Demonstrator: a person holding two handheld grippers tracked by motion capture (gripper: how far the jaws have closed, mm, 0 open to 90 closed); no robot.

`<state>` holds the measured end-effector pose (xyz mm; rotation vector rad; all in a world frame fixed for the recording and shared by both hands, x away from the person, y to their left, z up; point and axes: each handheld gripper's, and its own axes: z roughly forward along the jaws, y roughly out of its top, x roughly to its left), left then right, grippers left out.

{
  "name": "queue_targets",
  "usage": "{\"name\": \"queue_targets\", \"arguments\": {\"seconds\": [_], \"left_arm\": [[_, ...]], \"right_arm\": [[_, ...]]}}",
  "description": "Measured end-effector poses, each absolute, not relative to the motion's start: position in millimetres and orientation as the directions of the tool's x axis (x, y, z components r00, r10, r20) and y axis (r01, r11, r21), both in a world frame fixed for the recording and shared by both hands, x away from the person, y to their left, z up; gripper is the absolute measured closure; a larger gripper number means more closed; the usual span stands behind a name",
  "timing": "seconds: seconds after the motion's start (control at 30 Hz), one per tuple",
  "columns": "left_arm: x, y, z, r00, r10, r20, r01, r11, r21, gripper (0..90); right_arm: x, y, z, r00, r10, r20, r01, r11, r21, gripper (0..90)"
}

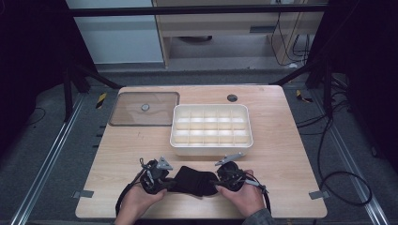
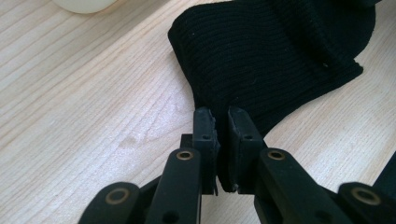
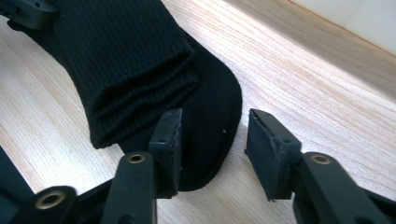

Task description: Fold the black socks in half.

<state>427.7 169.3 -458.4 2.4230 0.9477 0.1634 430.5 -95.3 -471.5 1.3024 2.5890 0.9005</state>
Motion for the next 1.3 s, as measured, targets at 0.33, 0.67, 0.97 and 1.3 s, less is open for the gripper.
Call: {"name": "queue_targets", "arguments": {"seconds": [0.33, 0.67, 0.97, 1.3], "left_arm": [[428, 172, -451, 0.750, 0.659, -0.061, 0.587, -0.621, 0.520, 82.6], [427, 170, -441, 0.762, 0.646, -0.046, 0.565, -0.628, 0.535, 82.6], [426, 167, -436, 0.767, 0.641, -0.032, 0.555, -0.637, 0.536, 82.6], [426, 165, -428, 0.776, 0.631, -0.021, 0.539, -0.644, 0.543, 82.7]], "right_arm": [[429, -89, -473, -0.651, 0.738, 0.178, 0.692, 0.480, 0.539, 71.1], [430, -87, -473, -0.664, 0.724, 0.185, 0.685, 0.491, 0.538, 83.3], [430, -86, -470, -0.670, 0.720, 0.184, 0.679, 0.492, 0.545, 83.8], [430, -81, -467, -0.681, 0.710, 0.179, 0.668, 0.501, 0.550, 83.8]]}}
